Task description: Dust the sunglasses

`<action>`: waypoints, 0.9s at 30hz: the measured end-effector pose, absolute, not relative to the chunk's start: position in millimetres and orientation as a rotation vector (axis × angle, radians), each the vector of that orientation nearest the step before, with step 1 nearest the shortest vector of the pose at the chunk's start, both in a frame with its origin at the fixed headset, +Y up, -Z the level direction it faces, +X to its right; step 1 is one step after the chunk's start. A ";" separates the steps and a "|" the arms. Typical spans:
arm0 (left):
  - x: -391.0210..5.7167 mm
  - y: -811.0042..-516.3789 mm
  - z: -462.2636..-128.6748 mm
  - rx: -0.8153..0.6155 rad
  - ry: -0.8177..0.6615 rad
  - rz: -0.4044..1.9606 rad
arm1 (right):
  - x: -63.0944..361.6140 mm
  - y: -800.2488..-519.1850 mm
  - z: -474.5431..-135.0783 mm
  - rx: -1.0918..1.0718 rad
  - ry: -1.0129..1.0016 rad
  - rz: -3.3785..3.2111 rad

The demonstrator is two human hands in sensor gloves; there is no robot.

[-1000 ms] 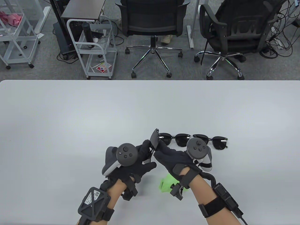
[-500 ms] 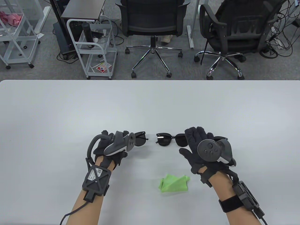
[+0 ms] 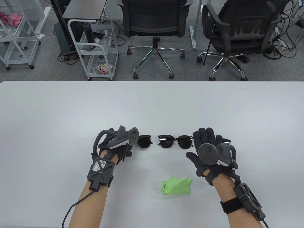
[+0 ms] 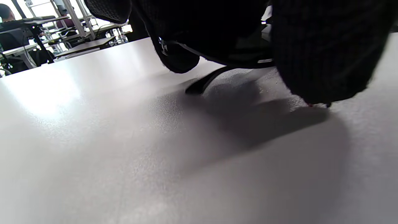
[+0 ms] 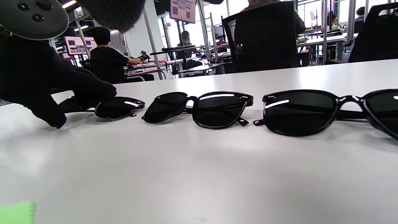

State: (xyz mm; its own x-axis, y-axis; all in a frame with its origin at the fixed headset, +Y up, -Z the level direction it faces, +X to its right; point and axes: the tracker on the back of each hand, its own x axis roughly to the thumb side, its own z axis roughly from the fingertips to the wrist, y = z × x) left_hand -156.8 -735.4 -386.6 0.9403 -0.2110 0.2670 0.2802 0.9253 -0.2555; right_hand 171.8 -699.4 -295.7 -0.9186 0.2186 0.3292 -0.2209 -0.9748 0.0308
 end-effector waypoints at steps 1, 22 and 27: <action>-157.7 -736.9 -386.8 -0.306 -0.235 -0.251 | 171.0 -699.1 -295.3 0.496 -0.010 2.877; -159.3 -670.4 -308.9 -0.235 -0.132 -0.032 | 162.0 -697.6 -292.4 0.491 0.055 2.750; -162.1 -667.6 -279.8 -0.289 -0.124 0.065 | 156.5 -700.7 -286.5 0.505 0.152 2.736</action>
